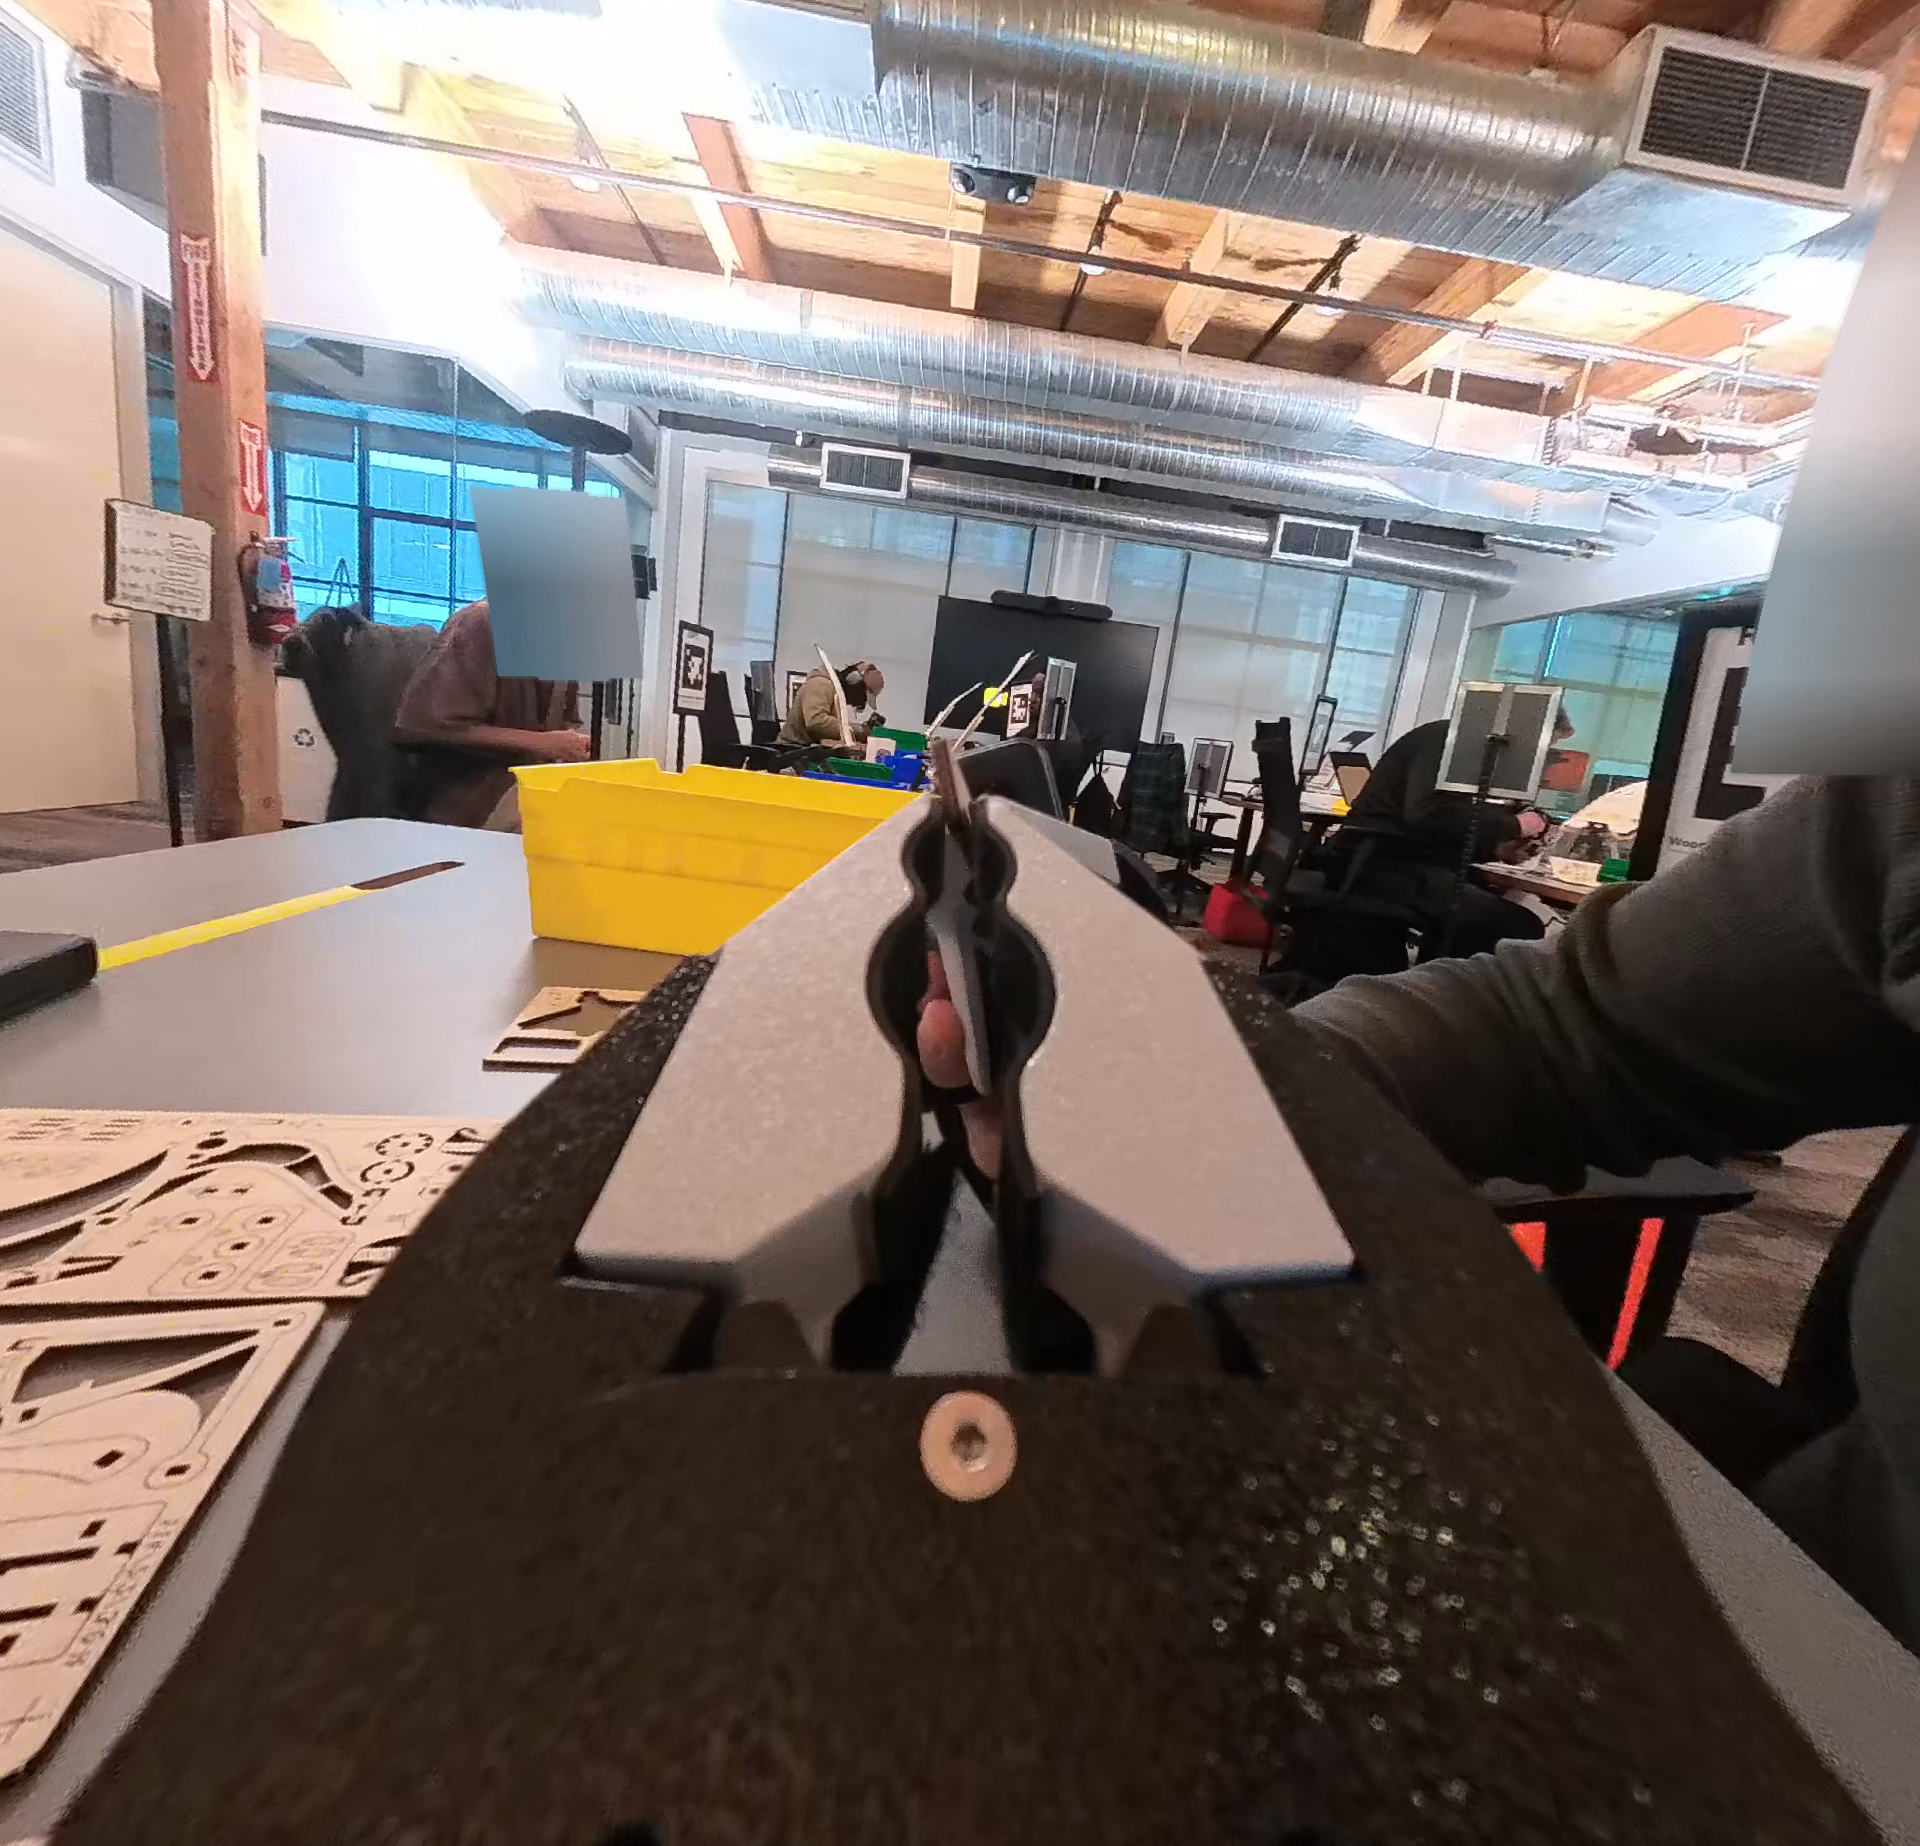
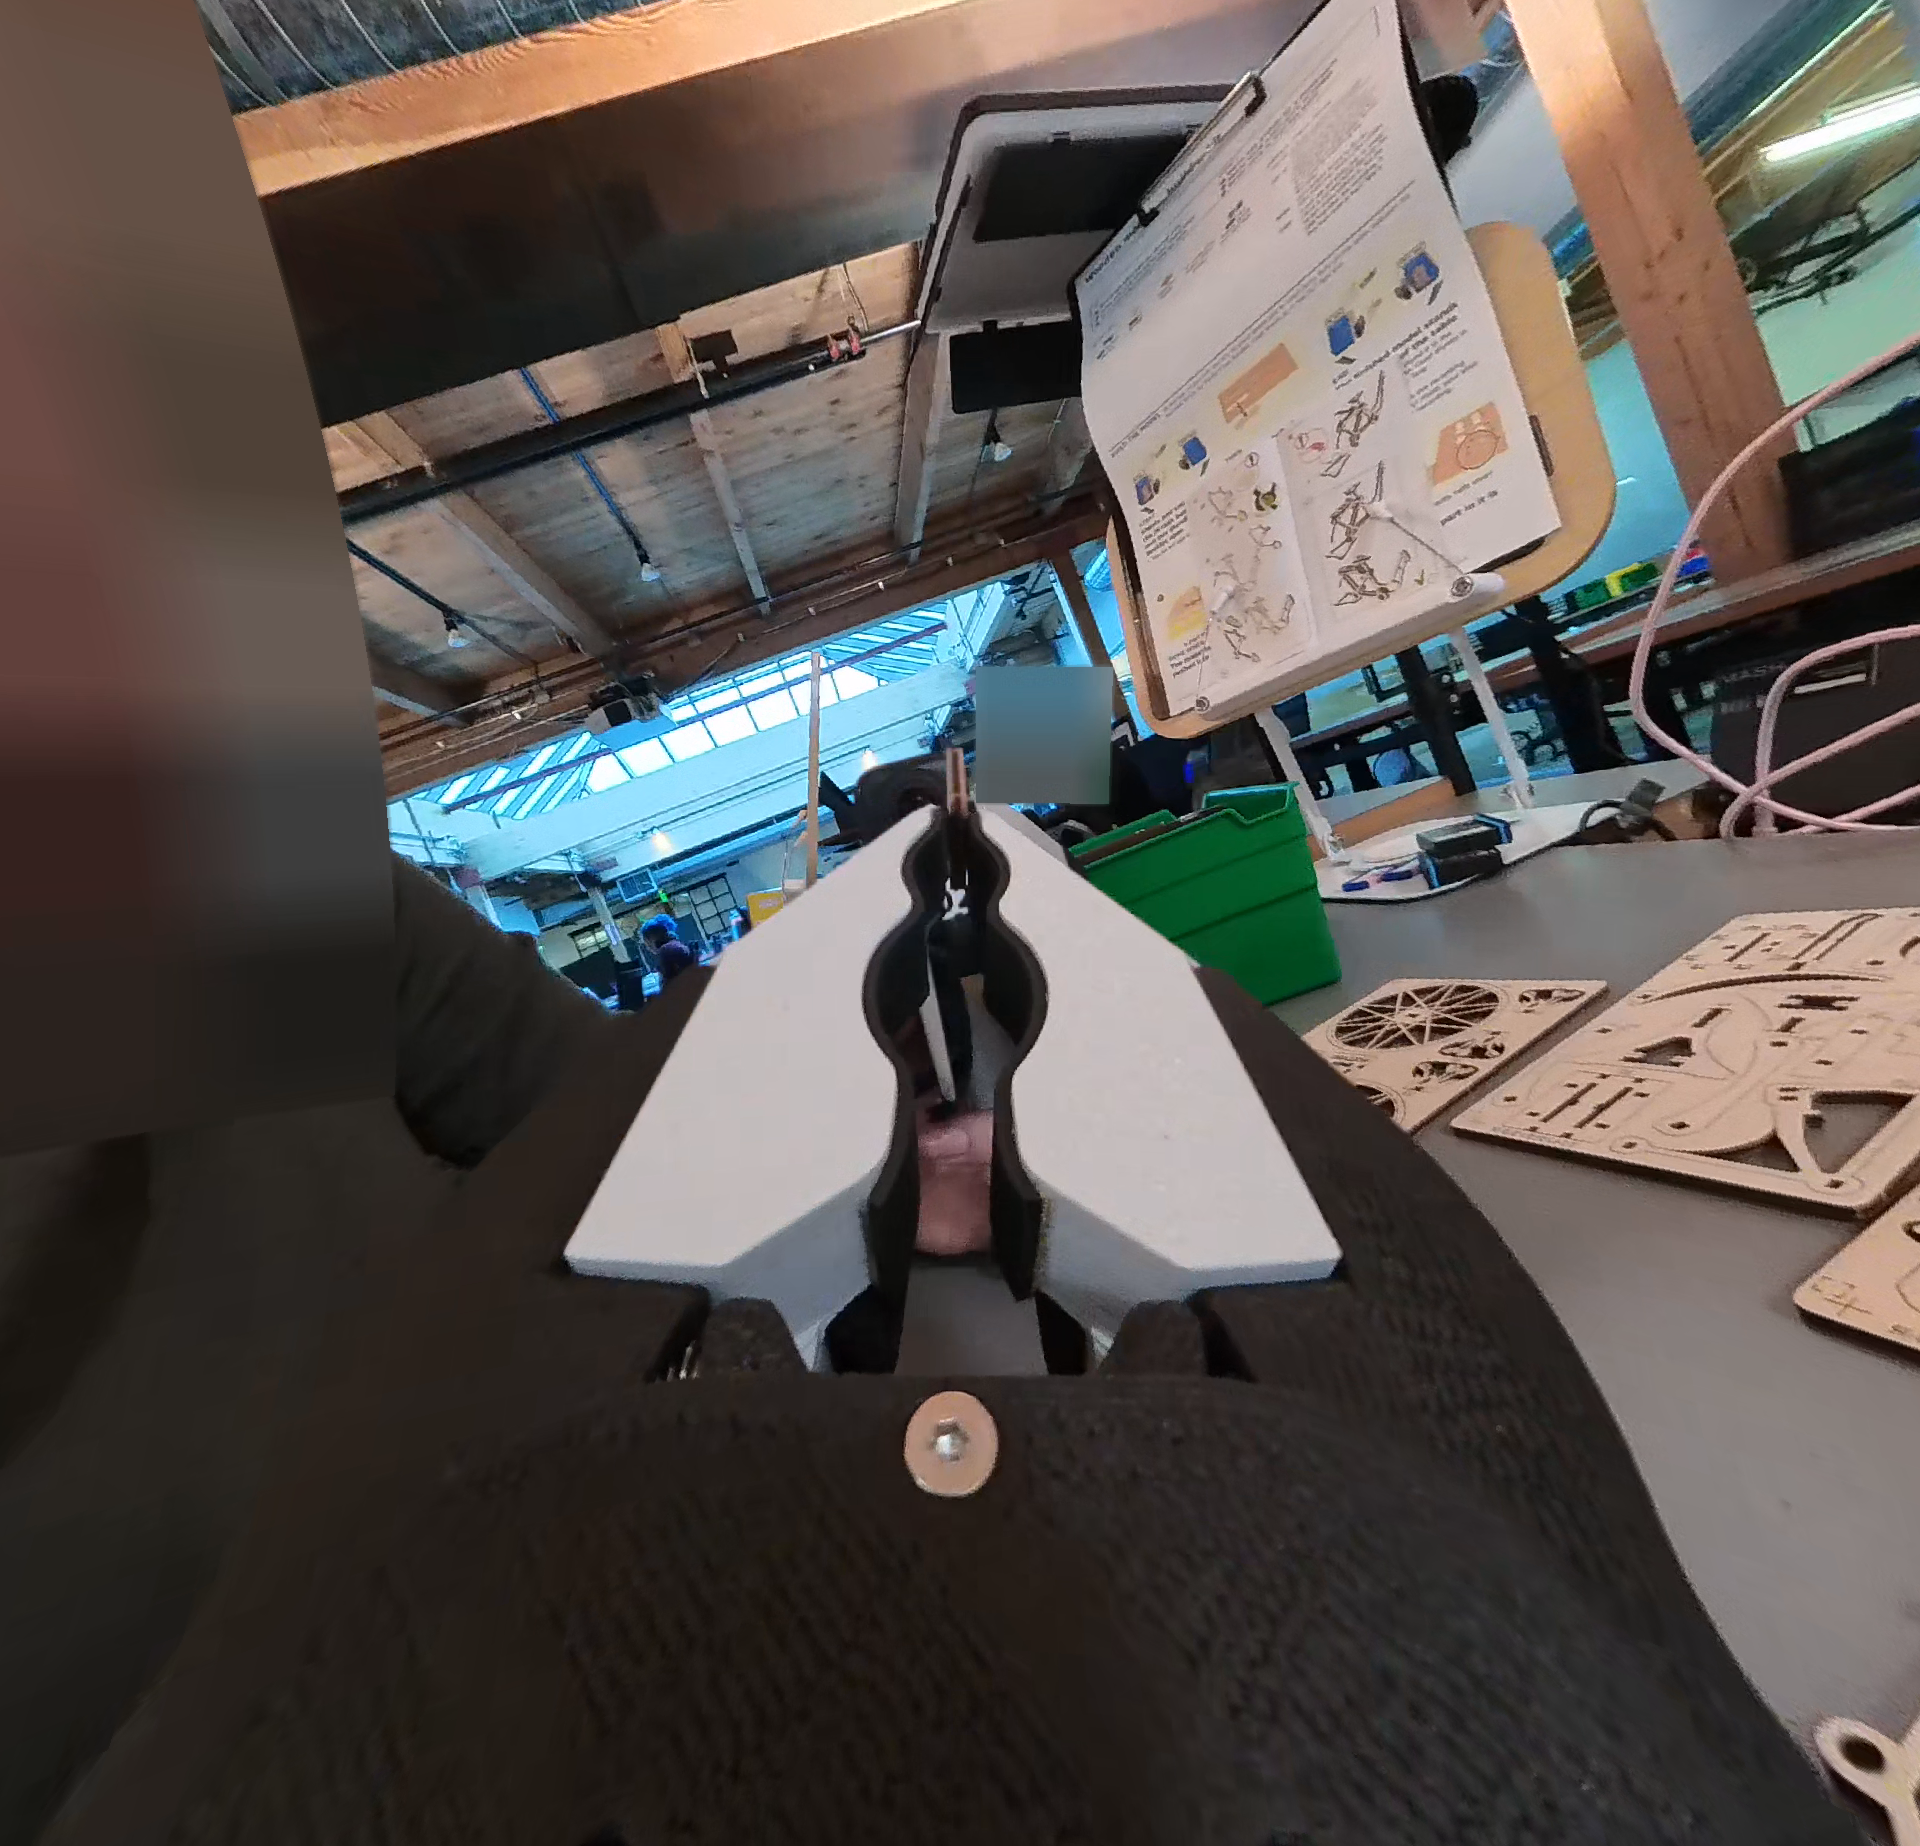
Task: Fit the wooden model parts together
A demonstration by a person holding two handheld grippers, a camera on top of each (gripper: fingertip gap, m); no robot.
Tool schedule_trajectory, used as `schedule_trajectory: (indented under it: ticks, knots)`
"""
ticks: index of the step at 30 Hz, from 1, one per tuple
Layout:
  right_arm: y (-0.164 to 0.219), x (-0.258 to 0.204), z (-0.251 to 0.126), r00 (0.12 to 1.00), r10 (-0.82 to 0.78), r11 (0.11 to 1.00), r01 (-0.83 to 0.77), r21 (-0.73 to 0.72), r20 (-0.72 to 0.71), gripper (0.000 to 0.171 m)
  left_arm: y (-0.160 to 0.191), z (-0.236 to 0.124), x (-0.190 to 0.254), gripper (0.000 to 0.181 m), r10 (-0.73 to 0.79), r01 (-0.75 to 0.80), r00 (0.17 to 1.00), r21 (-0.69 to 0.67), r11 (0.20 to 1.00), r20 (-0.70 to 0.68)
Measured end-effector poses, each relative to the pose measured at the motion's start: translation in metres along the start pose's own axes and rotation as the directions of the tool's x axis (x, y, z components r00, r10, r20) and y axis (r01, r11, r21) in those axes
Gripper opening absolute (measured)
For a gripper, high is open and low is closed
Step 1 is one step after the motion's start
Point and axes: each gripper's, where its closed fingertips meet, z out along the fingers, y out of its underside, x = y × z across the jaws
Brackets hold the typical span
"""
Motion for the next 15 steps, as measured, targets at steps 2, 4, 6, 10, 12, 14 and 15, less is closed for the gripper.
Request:
schedule_trajectory:
  ticks: [2,4,6,10,12,14,15]
  knots:
    - [0.0,0.002,0.0,1.0,0.003,1.0,-0.003,0.0,-0.009,0.001,0.001,0.001,-0.001,0.003,-0.014,0.014,1.0,0.0,1.0,0.001]
    - [0.002,0.001,0.001,1.0,0.002,1.0,-0.003,-0.009,-0.005,0.001,0.004,0.002,0.002,0.008,-0.022,0.021,1.0,-0.016,1.0,-0.022]
    - [0.002,0.001,0.001,1.0,-0.005,1.0,0.005,-0.01,-0.006,0.001,0.005,0.002,0.001,0.005,-0.009,0.009,1.0,-0.018,1.0,-0.013]
    - [-0.001,0.009,-0.001,0.996,-0.049,0.999,0.049,-0.005,-0.076,0.011,0.006,0.0,-0.003,0.0,-0.03,0.031,1.0,-0.038,0.999,0.009]
    - [-0.003,0.024,-0.009,0.965,-0.167,0.986,0.157,-0.065,-0.204,0.012,0.009,-0.002,-0.014,0.001,-0.033,0.039,0.997,-0.077,0.996,0.069]
    - [0.001,0.025,-0.015,0.923,-0.315,0.943,0.277,-0.186,-0.223,0.014,0.016,-0.006,-0.026,0.0,-0.013,0.033,0.99,-0.141,0.99,0.139]
    - [0.004,0.027,-0.018,0.898,-0.377,0.914,0.322,-0.247,-0.228,0.015,0.019,-0.007,-0.03,0.0,0.0,0.028,0.987,-0.171,0.985,0.159]
